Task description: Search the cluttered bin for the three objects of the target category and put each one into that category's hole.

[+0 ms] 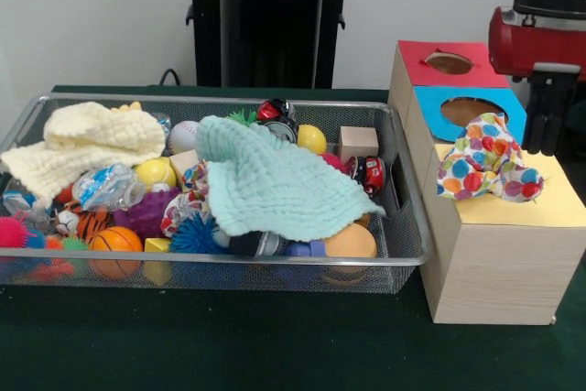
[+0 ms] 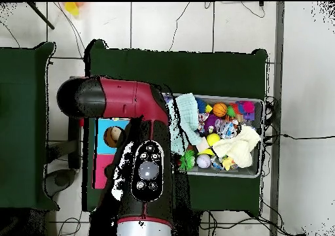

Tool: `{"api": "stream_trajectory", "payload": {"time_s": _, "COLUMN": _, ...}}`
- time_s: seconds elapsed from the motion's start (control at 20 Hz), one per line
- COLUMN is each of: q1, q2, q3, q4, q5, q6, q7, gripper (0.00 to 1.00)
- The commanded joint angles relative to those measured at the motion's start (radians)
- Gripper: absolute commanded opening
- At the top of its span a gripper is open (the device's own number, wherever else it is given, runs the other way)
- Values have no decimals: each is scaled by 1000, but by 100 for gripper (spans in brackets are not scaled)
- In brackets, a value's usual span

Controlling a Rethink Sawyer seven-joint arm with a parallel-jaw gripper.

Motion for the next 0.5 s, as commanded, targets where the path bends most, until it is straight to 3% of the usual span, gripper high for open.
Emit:
{"api": "stream_trajectory", "payload": {"time_s": 0.05, "q1": -6, "q2": 33, "q3": 64, "q4": 113, "q5": -11, "q6": -22, "q7": 128, "gripper": 0}}
{"api": "stream_trajectory", "payload": {"time_s": 0.5, "q1": -24, "q2": 24, "q3": 92, "q4": 166, "q5": 2, "q6": -62, "q7": 119, "gripper": 0}}
